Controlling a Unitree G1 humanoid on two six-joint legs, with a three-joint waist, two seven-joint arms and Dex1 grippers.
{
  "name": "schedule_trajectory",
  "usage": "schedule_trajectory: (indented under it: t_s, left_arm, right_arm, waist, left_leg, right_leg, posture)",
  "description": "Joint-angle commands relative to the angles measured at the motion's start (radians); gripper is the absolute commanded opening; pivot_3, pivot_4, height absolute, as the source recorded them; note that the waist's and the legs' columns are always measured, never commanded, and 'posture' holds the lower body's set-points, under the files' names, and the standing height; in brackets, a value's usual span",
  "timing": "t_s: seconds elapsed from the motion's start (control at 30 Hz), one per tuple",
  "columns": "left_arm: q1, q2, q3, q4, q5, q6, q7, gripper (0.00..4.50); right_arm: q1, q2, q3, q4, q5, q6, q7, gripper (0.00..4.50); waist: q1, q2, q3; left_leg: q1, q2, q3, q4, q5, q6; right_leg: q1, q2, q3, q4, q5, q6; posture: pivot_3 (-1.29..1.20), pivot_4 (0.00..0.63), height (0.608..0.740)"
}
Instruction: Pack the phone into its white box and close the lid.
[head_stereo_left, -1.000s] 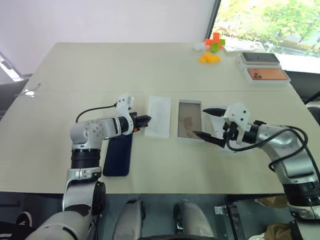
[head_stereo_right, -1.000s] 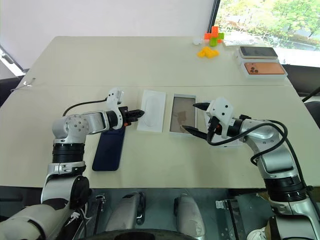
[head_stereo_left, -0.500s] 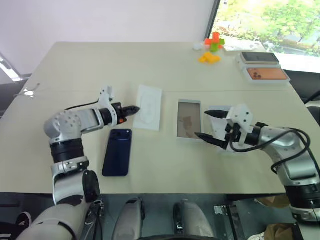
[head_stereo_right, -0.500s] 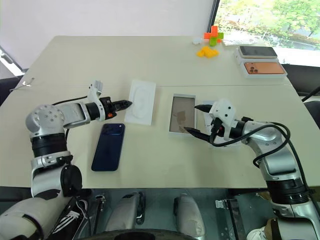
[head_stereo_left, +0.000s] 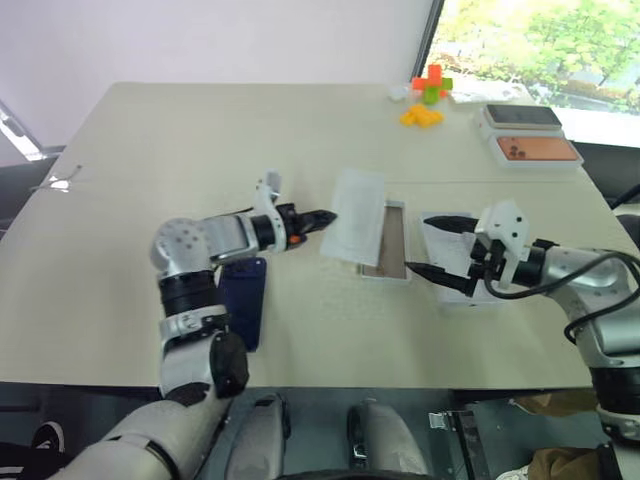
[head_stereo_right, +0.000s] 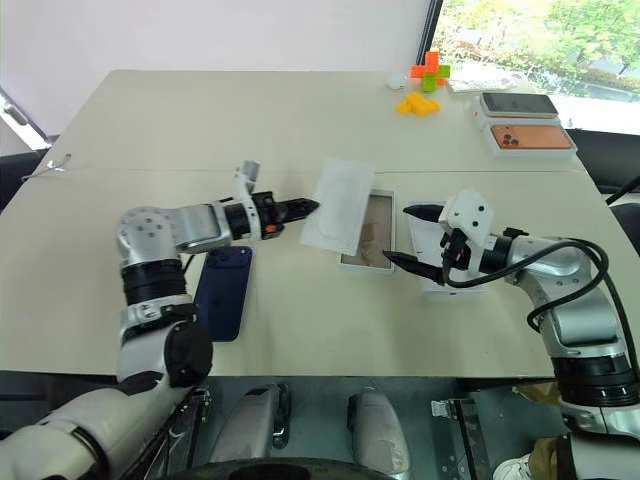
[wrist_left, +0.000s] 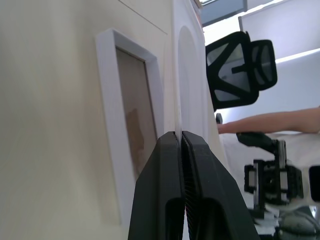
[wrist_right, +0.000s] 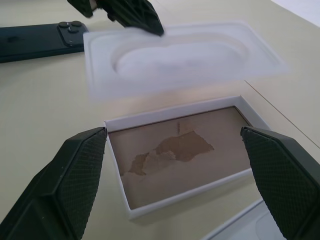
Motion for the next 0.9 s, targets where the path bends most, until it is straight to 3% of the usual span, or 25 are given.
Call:
schedule_trajectory:
  t_s: [0.03,0.53,0.9]
  left_arm:
    - [-0.025,-0.04,-0.026,0.004,0.014,-0.051,0.036,0.01]
    - [0.0,-0.136,-0.073,-0.002,0.056,-0.124,0.159,0.01]
    - [0.046,-0.148,-0.112,-0.048,0.056,-0.115,0.165,0.01]
  right_arm:
    - [0.012,-0.019,-0.045,-0.019,0.012,-0.013,0.004,4.5]
    - [0.031,-0.012,-0.053,-0.038,0.006,-0.024,-0.019,4.5]
    - [0.029,-0.01,-0.049,-0.036,0.003,-0.033,-0.03,4.5]
  waist:
    - [-0.003,0.0,0.0]
    - [0.0,0.0,0.0]
    - [-0.001,0.0,0.0]
  left_leg:
    - [0.0,0.0,0.0,0.0,0.0,0.0]
    - [0.0,-0.001,0.0,0.0,0.0,0.0]
    - [0.0,-0.001,0.0,0.0,0.0,-0.001]
  right_leg:
    - [0.0,0.0,0.0,0.0,0.0,0.0]
    - [0.0,0.0,0.0,0.0,0.0,0.0]
    - [0.0,0.0,0.0,0.0,0.0,0.0]
  posture:
    - [0.0,0.15,0.739]
    - [0.0,0.15,0.739]
    - [0.0,0.15,0.739]
